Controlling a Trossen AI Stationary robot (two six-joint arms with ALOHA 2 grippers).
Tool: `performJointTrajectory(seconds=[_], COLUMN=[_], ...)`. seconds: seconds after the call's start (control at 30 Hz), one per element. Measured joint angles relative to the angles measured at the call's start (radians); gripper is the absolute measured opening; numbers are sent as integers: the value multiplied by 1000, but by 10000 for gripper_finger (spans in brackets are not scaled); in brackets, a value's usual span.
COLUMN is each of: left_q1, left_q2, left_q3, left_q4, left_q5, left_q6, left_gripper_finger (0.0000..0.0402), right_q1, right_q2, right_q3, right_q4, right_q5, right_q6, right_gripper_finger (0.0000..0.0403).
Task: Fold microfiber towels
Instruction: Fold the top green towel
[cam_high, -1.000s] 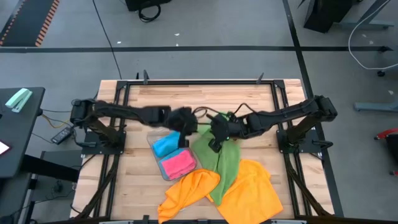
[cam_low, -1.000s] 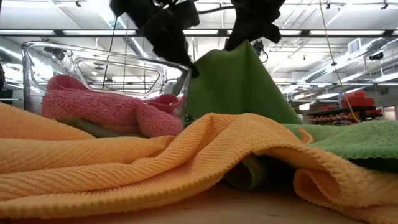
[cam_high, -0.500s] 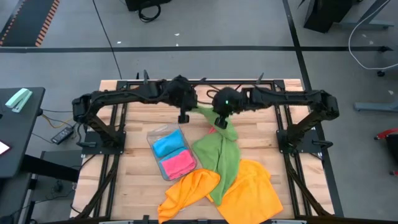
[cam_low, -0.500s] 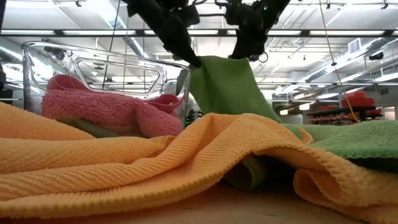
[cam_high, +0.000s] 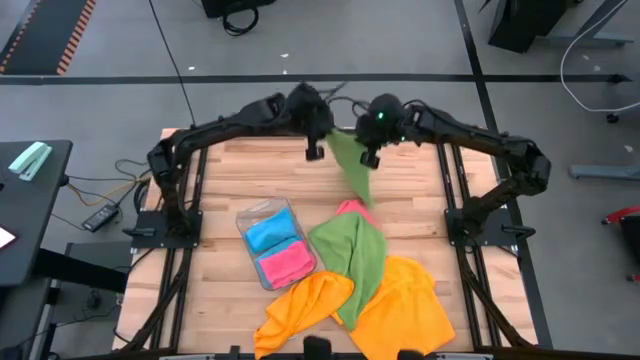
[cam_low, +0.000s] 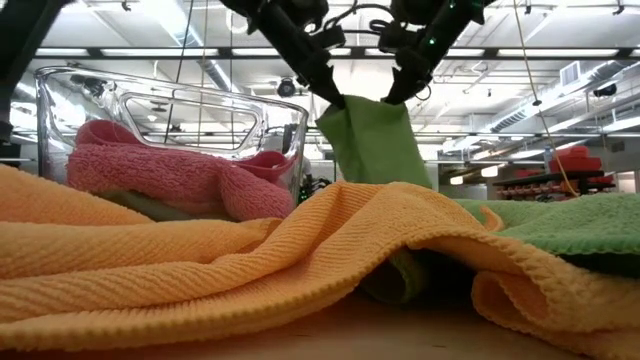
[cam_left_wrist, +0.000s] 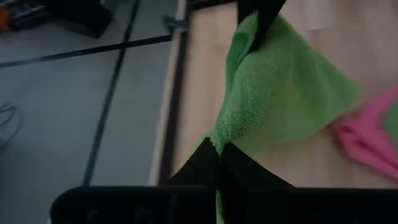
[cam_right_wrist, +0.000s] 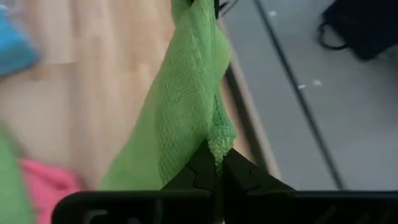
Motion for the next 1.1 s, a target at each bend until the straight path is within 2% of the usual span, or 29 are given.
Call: performJointTrajectory(seconds=[0.23, 0.43, 0.57, 0.8, 1.0, 1.1], left_q1=[52, 47, -1, -116, -205, -230], left_q2=[68, 69, 69, 70, 69, 68], left_q3=[217, 245, 175, 70, -3, -56], left_q4=[-84, -197, -246, -313, -304, -248], left_q5=[-54, -61, -56, -12, 59, 64], left_q6=[71, 77, 16, -107, -237, -241], left_gripper_finger=[8, 12, 9, 19, 11, 16], right_q1=[-136, -156, -96, 70, 186, 219], right_q2=[-3, -3, -3, -2, -2, -2], right_q3=[77, 82, 0, -131, -199, -229], right_q4=[12, -8, -30, -41, -38, -38], right_q5=[-9, -130, -177, -182, -182, -180], right_q6=[-177, -193, -106, 27, 176, 216], right_gripper_finger=[12, 12, 12, 12, 12, 12])
